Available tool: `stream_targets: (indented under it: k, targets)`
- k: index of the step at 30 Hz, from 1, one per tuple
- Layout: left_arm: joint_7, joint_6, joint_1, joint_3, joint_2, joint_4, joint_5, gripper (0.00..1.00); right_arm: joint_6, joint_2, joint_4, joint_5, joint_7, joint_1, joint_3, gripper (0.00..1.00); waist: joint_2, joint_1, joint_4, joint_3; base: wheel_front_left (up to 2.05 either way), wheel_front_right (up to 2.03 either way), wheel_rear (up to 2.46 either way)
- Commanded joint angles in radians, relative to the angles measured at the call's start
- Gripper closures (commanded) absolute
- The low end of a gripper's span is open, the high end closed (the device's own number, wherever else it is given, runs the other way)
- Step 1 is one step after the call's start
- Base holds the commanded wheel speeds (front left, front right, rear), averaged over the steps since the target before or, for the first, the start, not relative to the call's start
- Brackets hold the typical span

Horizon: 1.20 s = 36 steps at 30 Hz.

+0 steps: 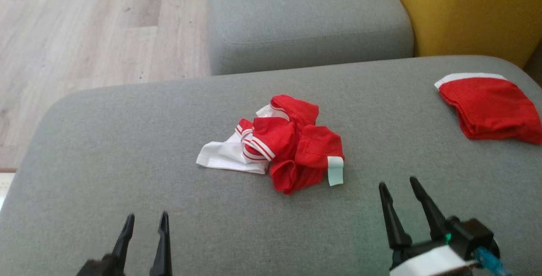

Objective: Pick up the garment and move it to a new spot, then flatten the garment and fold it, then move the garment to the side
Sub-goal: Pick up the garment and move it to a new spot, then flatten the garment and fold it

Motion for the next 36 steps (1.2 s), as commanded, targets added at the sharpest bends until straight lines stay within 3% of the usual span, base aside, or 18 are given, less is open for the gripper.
stream_targets:
  k: [1,14,36]
  targets:
    - [-0.012,-0.005,-0.036,0.041,-0.004,-0.042,0.003,0.0,0.007,0.003,-0.036,-0.009,-0.006,-0.022,0.019,0.0,-0.0001,0.0001,0.007,-0.009,0.0,0.0,0.0]
    - [-0.012,0.029,0.0,0.032,-0.004,-0.08,0.029,0.0,0.007,0.009,-0.015,-0.017,-0.006,0.023,-0.003,0.0,-0.0001,0.0001,0.029,-0.038,0.0,0.0,0.0]
    - [-0.012,0.026,0.001,0.04,-0.004,-0.055,0.056,0.0,0.007,0.015,-0.007,-0.017,-0.006,0.015,0.0,0.0,-0.0001,0.0001,0.027,-0.034,0.0,0.0,0.0]
